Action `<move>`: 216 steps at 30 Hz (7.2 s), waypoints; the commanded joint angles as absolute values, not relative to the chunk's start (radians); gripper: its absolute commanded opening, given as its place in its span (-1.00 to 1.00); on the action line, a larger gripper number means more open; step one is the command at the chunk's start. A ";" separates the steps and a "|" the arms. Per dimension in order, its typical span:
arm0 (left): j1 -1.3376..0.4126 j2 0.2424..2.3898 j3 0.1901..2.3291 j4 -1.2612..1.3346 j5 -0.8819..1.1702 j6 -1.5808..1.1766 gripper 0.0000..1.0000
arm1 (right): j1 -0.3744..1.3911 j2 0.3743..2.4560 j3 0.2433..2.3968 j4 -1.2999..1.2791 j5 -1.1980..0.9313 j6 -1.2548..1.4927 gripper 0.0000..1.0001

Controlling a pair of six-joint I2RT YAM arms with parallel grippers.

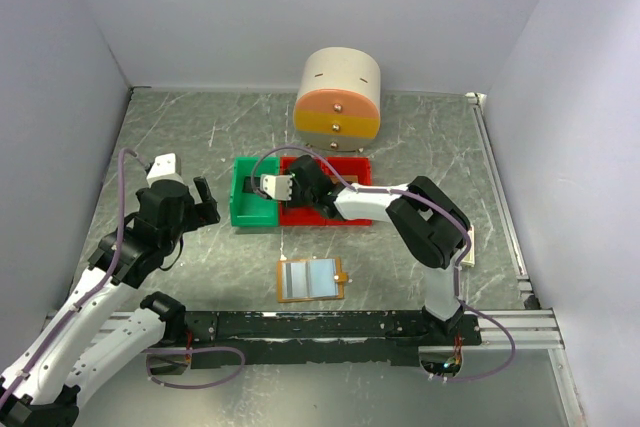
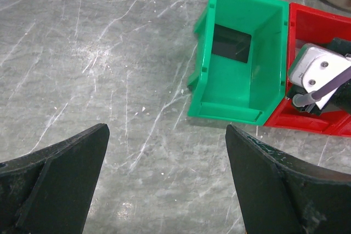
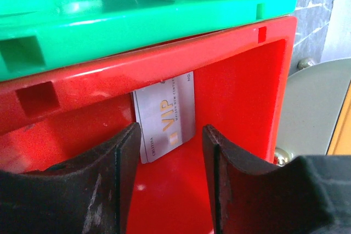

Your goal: Take the credit cards out of the card holder

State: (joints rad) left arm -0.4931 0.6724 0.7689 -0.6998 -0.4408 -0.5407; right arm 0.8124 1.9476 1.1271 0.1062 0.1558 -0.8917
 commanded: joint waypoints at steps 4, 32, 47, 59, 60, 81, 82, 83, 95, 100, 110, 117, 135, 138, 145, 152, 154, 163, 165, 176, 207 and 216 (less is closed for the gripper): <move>-0.485 0.670 0.759 -0.682 -0.442 -0.527 0.99 | 0.800 1.925 1.122 0.090 0.148 -0.859 0.00; -0.465 0.754 0.779 -0.706 -0.432 -0.562 0.99 | 0.800 1.142 0.751 -0.007 0.044 0.574 0.30; -0.459 0.757 0.776 -0.707 -0.441 -0.566 0.99 | 1.259 1.396 0.766 -0.246 0.494 0.975 0.20; -0.457 0.754 0.776 -0.707 -0.439 -0.565 0.99 | 1.301 1.581 0.906 -0.320 0.496 0.996 0.11; -0.456 0.755 0.776 -0.707 -0.440 -0.565 0.99 | 1.303 1.589 0.908 -0.329 0.496 1.006 0.12; -0.456 0.755 0.776 -0.709 -0.439 -0.566 0.99 | 1.332 1.743 0.995 -0.429 0.493 1.050 0.15; -0.457 0.754 0.776 -0.709 -0.439 -0.566 0.99 | 1.332 1.762 1.010 -0.447 0.495 1.061 0.15; -0.457 0.754 0.776 -0.708 -0.438 -0.565 0.99 | 1.331 1.778 1.029 -0.463 0.496 1.070 0.15; -0.456 0.753 0.774 -0.704 -0.433 -0.562 1.00 | 1.300 1.674 0.785 -0.156 0.354 1.121 -0.16; -0.454 0.758 0.774 -0.701 -0.422 -0.560 0.99 | 1.238 1.604 0.644 0.041 0.230 1.132 -0.19; -0.453 0.738 0.770 -0.682 -0.327 -0.549 0.94 | 1.214 1.585 0.625 0.024 0.221 1.140 -0.15; -0.454 0.724 0.765 -0.676 -0.358 -0.545 0.94 | 1.278 1.657 0.846 -0.306 0.393 1.083 0.14; -0.454 0.727 0.768 -0.683 -0.374 -0.544 0.94 | 1.340 1.799 1.028 -0.499 0.475 1.140 0.22; -0.454 0.730 0.767 -0.682 -0.371 -0.542 0.94 | 1.341 1.828 1.022 -0.496 0.460 1.155 0.23; -0.454 0.733 0.769 -0.684 -0.367 -0.546 0.94 | 1.337 1.784 0.924 -0.391 0.420 1.169 0.04; -0.454 0.726 0.764 -0.667 -0.303 -0.541 0.92 | 1.279 1.659 0.747 -0.131 0.294 1.137 -0.14; -0.454 0.723 0.762 -0.662 -0.278 -0.538 0.92 | 1.258 1.637 0.706 -0.075 0.253 1.134 -0.14; -0.454 0.732 0.764 -0.665 -0.297 -0.537 0.91 | 1.275 1.752 0.904 -0.375 0.375 1.095 0.29; -0.454 0.731 0.765 -0.667 -0.309 -0.538 0.91 | 1.289 1.790 0.959 -0.443 0.406 1.102 0.30; -0.453 0.721 0.767 -0.684 -0.362 -0.550 0.92 | 1.328 1.897 1.063 -0.561 0.463 1.128 0.25; -0.454 0.723 0.763 -0.673 -0.325 -0.541 0.90 | 1.271 1.704 0.782 -0.148 0.239 1.099 -0.03; -0.454 0.732 0.765 -0.675 -0.321 -0.539 0.90 | 1.268 1.743 0.825 -0.231 0.265 1.075 0.04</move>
